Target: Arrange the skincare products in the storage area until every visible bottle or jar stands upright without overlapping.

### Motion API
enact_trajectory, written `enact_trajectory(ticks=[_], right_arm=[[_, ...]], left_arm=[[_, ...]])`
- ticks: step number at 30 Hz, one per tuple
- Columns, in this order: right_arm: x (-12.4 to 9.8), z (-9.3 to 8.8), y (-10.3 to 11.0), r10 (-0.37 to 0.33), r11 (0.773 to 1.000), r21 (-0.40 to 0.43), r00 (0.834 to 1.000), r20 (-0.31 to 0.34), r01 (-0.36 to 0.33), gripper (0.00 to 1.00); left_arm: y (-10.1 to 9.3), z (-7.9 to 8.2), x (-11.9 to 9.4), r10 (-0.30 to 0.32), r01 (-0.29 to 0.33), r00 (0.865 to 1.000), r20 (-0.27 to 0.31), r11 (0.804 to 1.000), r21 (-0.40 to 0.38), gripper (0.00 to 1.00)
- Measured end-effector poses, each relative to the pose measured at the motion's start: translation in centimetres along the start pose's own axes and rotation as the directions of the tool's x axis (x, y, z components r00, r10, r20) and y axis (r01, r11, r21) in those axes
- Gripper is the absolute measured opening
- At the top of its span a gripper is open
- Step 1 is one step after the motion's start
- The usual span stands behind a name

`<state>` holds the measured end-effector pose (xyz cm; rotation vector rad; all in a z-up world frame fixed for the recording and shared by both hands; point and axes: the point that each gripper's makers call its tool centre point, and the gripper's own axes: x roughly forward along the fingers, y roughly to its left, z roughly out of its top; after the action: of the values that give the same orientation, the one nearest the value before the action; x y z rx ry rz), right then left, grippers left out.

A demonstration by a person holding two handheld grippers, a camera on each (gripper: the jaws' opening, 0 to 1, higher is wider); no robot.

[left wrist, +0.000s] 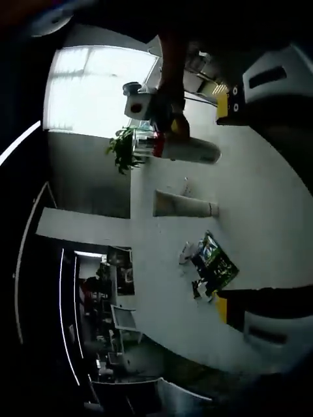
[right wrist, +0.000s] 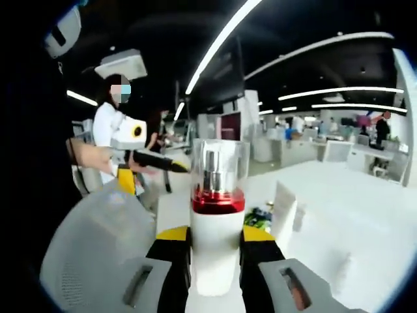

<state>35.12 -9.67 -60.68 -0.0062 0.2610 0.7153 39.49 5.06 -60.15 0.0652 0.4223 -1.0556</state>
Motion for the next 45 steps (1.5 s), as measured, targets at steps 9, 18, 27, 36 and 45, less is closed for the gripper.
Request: enact_trajectory(ticks=[9, 18, 27, 36, 45], right_arm=[[-0.1, -1.2, -1.6, -0.053, 0.998, 0.019, 0.999, -0.001, 0.053, 0.2], [0.4, -2.7, -4.0, -0.105, 0.994, 0.016, 0.994, -0.005, 0.105, 0.2], [1.3, -4.3, -5.4, -0.121, 0.993, -0.007, 0.993, -0.01, 0.121, 0.2], [1.9, -6.2, -6.5, -0.145, 0.989, 0.0, 0.989, -0.015, 0.145, 0.2], [2.3, -7.6, -7.6, -0.162, 0.986, -0.029, 0.986, -0.035, 0.161, 0.2]], left_arm=[[1.3, -1.8, -0.7, 0.064, -0.063, 0.998, 0.01, 0.997, -0.054, 0.99], [0.8, -2.9, 0.6, 0.049, -0.051, 0.998, -0.027, 0.997, -0.056, 0.99], [1.4, -3.0, 1.5, 0.063, -0.065, 0.997, -0.033, 0.997, -0.049, 0.98], [1.8, -4.5, 1.5, 0.065, -0.071, 0.993, -0.103, 0.996, -0.054, 0.96], [1.5, -4.6, 3.2, 0.052, -0.06, 0.992, -0.112, 0.995, -0.074, 0.95]])
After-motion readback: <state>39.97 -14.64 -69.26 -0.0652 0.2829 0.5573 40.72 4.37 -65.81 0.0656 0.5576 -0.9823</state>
